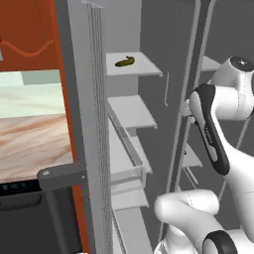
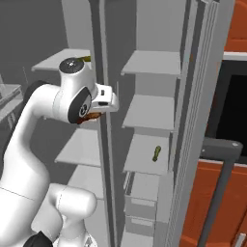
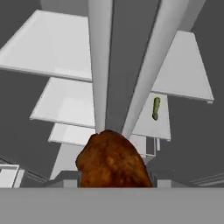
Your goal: Pick up the frozen chicken drumstick from the freezer, place it on any shelf in the fridge, and close the fridge and freezer doors when done.
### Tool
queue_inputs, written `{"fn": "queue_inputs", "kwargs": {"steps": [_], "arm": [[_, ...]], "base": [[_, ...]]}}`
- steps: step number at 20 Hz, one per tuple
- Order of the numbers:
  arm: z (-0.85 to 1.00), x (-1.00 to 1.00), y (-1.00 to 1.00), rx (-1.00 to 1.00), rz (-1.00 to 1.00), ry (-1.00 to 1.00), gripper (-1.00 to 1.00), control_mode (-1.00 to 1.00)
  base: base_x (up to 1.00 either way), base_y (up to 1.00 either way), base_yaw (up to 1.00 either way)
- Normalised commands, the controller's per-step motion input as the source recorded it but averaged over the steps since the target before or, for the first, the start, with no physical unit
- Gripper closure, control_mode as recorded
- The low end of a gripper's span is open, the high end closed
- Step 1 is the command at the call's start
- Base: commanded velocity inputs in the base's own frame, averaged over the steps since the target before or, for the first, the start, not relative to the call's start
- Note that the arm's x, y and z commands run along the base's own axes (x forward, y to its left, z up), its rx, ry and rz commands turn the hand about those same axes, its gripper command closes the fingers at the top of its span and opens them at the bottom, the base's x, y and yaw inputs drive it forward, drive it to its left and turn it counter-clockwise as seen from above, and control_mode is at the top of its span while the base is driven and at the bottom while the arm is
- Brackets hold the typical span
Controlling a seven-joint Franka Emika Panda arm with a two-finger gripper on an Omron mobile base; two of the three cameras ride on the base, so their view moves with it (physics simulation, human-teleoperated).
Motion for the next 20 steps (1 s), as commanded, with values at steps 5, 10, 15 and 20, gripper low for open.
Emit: {"fn": "queue_inputs", "kwargs": {"steps": [5, 10, 15, 20], "arm": [[0.0, 0.0, 0.0, 0.0, 0.0, 0.0, 1.0, 1.0], [0.02, 0.1, 0.05, 0.0, -0.01, 0.0, 1.0, -1.0], [0.72, 0.26, 0.24, 0.04, 0.0, -0.28, 1.0, -1.0], [0.99, 0.35, 0.39, 0.04, 0.0, -0.52, 1.0, -1.0]], "base": [[0.0, 0.65, -0.11], [0.18, 0.32, -0.08], [0.0, 0.0, 0.0], [0.0, 0.0, 0.0]]}}
